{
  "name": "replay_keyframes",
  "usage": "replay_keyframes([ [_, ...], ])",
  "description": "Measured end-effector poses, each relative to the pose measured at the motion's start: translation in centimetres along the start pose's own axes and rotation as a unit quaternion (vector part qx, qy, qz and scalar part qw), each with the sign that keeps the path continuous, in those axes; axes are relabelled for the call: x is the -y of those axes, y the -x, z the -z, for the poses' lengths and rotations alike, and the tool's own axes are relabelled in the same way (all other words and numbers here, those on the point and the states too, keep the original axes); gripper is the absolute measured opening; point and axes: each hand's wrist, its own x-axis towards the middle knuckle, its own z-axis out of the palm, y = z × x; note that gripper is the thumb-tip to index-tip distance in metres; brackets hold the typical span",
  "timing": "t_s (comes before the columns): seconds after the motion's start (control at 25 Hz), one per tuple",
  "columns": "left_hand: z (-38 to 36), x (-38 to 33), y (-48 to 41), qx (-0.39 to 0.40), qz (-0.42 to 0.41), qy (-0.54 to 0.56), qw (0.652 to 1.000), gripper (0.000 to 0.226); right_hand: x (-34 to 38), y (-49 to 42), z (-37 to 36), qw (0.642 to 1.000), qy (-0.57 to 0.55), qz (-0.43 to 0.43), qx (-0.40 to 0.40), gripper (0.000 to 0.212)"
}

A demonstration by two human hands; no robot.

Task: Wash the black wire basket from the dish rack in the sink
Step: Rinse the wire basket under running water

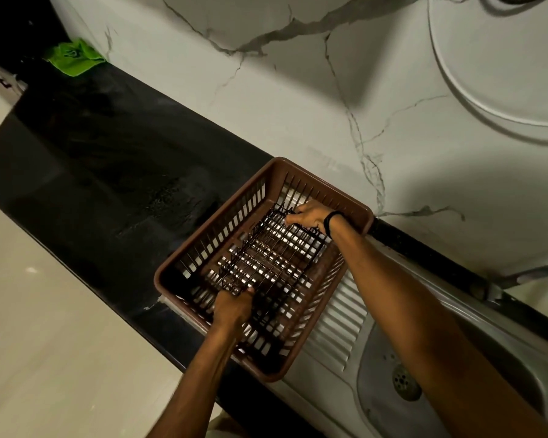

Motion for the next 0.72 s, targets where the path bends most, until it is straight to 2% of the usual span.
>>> replay_keyframes([
  [0.32,-0.2,0.1,-0.7,0.001,0.001,-0.018,1.000,0.019,-0.3,-0.4,-0.4,0.999,-0.045,0.000,-0.007,0.073],
  [0.72,0.0,2.0,-2.6,0.016,0.025,-0.012,0.999,0.045,-0.7,0.8,-0.6,0.999,-0.032,0.016,-0.031,0.079],
])
